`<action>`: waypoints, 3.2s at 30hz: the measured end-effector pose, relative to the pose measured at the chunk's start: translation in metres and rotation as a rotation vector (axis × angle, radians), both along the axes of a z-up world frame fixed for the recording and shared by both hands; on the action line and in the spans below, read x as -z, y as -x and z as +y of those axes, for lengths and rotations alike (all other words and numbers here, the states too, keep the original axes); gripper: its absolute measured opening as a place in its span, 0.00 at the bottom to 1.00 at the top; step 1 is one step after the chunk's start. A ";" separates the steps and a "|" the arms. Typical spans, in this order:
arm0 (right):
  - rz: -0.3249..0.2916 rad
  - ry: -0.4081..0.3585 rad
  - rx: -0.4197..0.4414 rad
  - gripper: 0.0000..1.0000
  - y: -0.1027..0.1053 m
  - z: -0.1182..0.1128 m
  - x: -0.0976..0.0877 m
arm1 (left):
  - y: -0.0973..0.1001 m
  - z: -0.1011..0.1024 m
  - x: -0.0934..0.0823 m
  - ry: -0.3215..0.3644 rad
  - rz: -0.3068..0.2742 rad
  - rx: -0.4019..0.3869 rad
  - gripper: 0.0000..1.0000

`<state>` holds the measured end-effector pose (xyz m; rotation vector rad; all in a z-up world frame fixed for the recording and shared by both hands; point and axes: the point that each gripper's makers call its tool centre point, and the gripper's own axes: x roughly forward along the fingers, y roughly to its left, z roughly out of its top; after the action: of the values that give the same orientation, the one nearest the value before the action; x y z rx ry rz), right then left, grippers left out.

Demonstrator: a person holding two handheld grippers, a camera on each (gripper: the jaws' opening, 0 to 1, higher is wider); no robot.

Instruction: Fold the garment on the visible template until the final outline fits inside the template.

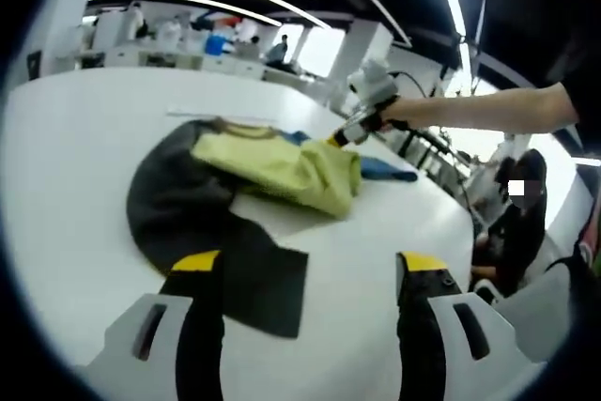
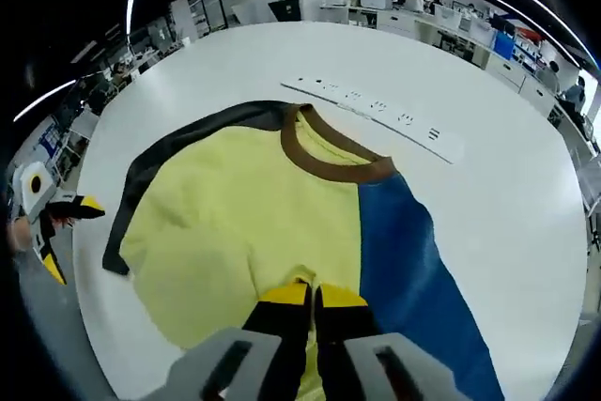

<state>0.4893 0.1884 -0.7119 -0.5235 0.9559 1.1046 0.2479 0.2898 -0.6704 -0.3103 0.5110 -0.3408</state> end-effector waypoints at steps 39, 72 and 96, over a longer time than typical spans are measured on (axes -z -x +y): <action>-0.200 0.080 -0.288 0.65 0.014 -0.026 -0.025 | 0.001 -0.002 -0.001 0.001 -0.009 0.011 0.72; -0.206 -0.013 -0.611 0.78 0.103 0.022 -0.066 | 0.003 0.000 -0.009 0.000 -0.032 0.002 0.72; -0.213 0.028 -0.857 0.40 0.159 0.064 -0.044 | 0.005 0.001 -0.007 0.005 -0.030 -0.011 0.71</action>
<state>0.3307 0.2521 -0.6679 -1.1066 0.5502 1.7481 0.2427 0.2906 -0.6635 -0.3124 0.4787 -0.3352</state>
